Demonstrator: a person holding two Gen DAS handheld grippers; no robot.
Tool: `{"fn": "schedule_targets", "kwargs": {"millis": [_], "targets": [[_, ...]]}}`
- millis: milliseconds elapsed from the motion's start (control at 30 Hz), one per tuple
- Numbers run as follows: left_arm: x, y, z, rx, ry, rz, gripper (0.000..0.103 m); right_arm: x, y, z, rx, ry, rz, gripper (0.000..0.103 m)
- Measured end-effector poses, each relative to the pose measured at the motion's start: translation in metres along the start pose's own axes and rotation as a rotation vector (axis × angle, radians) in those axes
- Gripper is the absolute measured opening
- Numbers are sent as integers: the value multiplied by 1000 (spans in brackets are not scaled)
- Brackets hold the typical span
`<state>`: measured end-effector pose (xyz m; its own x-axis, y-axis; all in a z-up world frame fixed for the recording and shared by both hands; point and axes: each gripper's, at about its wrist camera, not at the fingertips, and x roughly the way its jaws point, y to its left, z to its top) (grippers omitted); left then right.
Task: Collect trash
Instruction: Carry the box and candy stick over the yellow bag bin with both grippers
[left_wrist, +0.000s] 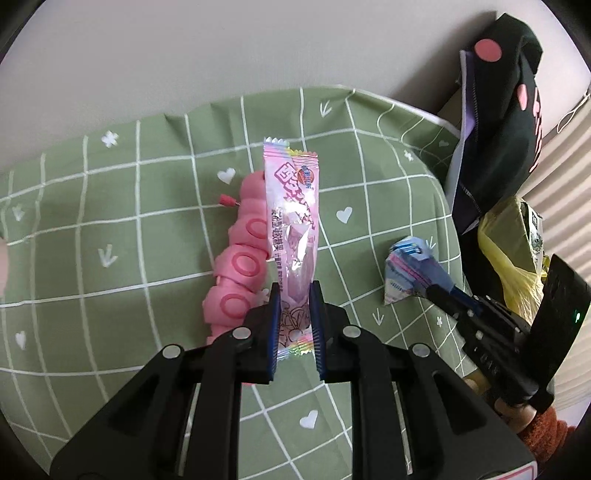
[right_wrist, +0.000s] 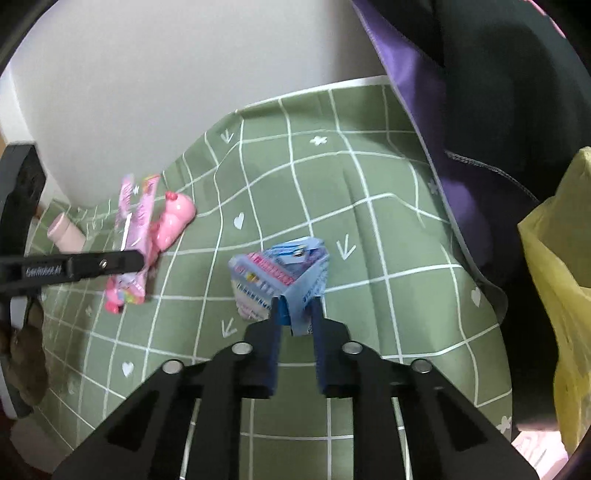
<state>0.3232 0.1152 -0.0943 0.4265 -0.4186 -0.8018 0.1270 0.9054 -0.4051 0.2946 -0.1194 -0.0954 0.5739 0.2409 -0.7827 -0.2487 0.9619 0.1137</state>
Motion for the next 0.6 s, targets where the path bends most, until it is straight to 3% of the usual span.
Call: {"fn": "schedule_targets", "kwargs": {"millis": [333,600], "targets": [[-55,-31,7,78,-109,-41,15,-72,3,4,11,-112,-50,5],[-90,-127,30,284,-195,-184,15,-172,-15,15,3,-289,-179,5]]}}
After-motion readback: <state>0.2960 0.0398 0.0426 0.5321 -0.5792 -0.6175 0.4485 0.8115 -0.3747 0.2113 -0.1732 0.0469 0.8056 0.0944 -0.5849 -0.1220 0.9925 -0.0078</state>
